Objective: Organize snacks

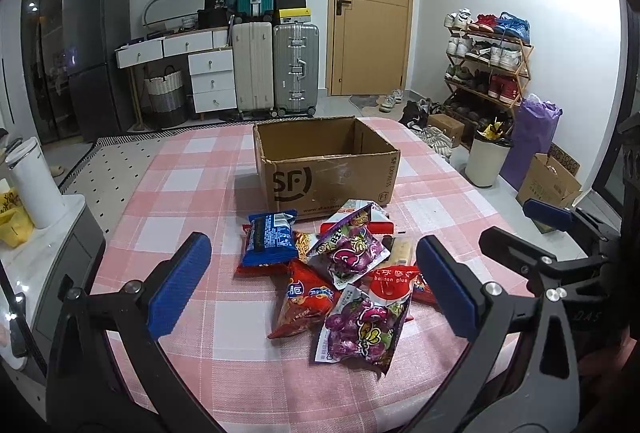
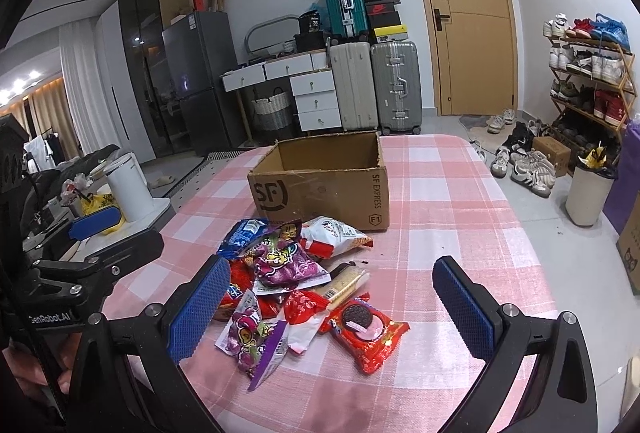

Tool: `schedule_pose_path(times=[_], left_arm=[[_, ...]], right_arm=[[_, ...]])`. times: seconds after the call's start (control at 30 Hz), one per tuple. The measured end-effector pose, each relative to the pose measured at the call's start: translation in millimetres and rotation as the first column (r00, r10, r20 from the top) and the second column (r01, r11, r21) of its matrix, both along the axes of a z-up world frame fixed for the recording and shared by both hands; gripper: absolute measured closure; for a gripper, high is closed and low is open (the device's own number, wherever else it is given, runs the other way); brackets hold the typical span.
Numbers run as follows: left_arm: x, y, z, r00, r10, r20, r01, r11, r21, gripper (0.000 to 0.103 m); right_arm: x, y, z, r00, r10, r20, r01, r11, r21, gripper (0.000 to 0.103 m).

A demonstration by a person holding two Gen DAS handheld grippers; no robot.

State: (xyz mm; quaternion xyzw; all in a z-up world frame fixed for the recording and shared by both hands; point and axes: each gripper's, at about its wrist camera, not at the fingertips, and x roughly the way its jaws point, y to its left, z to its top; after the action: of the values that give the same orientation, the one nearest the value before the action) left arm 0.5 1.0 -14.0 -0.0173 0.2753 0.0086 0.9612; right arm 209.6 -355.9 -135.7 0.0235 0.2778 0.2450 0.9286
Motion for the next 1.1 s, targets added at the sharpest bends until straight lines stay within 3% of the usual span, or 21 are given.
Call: schedule_pose_path(times=[0.87, 1.1], left_arm=[[4, 3, -5, 1.0, 0.013, -0.026, -0.013, 1.0, 0.006, 0.001], [13, 14, -8, 0.998, 0.011, -0.055, -0.013, 0.999, -0.04, 0.001]], right_arm=[[0, 0, 0, 1.0, 0.004, -0.012, -0.004, 1.0, 0.013, 0.0], [2, -2, -5, 1.0, -0.002, -0.026, 0.003, 1.0, 0.022, 0.0]])
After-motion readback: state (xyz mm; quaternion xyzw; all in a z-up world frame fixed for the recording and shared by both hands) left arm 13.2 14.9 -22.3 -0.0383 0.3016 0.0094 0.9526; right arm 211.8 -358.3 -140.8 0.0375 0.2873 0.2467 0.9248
